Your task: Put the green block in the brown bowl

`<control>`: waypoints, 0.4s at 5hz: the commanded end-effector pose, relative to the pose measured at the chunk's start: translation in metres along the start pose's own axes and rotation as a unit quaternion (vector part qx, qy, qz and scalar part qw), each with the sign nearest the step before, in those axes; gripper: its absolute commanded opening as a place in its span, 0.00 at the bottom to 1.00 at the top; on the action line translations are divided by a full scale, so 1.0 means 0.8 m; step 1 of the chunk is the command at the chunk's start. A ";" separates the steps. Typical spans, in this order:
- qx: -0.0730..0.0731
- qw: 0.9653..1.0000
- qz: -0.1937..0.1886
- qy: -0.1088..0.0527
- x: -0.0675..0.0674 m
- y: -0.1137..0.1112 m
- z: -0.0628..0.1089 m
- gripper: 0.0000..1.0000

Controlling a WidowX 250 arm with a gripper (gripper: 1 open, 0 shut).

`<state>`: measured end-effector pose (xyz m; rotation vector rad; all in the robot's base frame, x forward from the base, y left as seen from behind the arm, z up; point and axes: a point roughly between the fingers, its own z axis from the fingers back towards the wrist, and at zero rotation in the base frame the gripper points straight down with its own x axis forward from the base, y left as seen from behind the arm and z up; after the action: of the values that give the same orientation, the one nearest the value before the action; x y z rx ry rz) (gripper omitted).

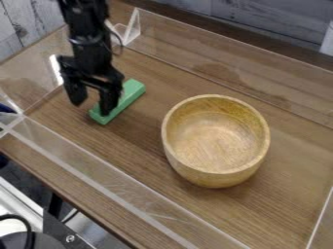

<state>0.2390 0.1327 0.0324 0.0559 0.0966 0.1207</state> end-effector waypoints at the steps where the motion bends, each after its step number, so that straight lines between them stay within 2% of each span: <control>1: 0.019 1.000 -0.006 -0.023 0.013 -0.008 0.006 1.00; 2: 0.020 0.999 -0.012 -0.031 0.015 -0.015 0.006 0.00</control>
<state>0.2463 0.1199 0.0255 0.0809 0.0755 0.0894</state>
